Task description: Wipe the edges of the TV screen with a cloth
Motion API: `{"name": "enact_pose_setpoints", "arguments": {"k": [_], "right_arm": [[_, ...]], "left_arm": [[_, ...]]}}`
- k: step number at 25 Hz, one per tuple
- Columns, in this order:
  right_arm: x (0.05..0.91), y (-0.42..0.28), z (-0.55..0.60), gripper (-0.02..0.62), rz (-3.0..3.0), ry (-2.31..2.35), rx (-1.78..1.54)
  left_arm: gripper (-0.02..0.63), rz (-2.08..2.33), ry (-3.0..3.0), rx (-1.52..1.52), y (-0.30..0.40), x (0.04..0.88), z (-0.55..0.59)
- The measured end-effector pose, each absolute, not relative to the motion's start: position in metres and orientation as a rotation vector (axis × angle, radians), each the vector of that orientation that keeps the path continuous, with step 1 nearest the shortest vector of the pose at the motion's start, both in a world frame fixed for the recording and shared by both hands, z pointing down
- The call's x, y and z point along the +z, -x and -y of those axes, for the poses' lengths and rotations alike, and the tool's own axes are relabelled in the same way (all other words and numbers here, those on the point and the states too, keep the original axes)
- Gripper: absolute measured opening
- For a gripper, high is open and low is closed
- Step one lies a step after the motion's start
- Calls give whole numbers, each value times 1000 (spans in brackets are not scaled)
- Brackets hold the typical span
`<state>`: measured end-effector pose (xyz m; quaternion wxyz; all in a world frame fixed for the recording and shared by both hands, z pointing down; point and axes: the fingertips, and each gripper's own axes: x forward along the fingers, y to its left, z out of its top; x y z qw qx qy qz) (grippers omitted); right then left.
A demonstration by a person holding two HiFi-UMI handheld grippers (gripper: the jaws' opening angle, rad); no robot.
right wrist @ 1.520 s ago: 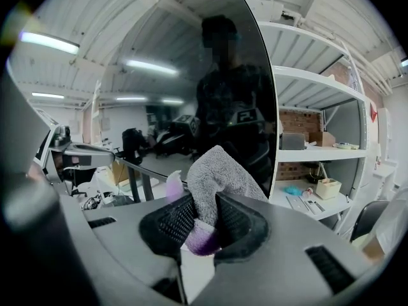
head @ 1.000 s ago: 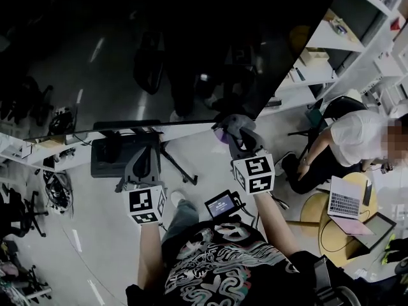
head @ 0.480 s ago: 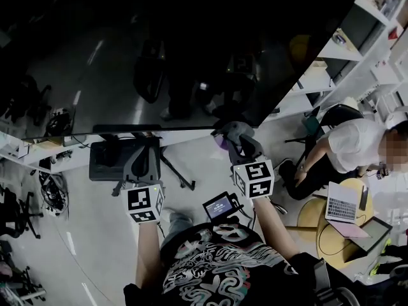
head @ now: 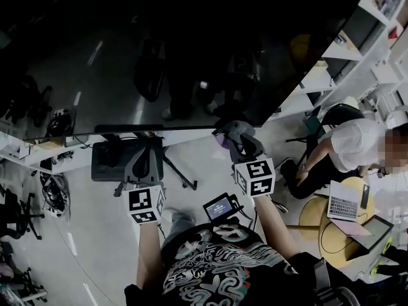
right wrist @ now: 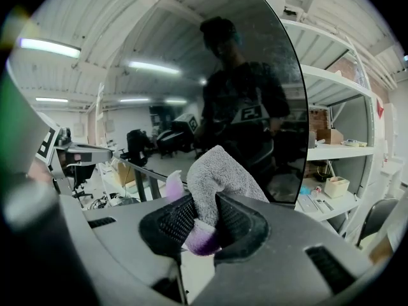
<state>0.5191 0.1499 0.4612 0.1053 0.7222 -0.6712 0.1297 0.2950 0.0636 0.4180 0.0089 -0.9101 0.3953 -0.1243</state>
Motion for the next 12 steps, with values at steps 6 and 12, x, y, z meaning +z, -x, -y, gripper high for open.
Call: {"name": "enact_pose_setpoints", "arguments": {"k": [6,12], "right_arm": [[463,-514,-144,95,1989,-2121,379],[463,-506,-140,95,1998,-2120,387]], "left_arm": [[21,-1240,2841,-400,-288,423,-59],[21,-1236,2852,-397,-282,425,-59]]}}
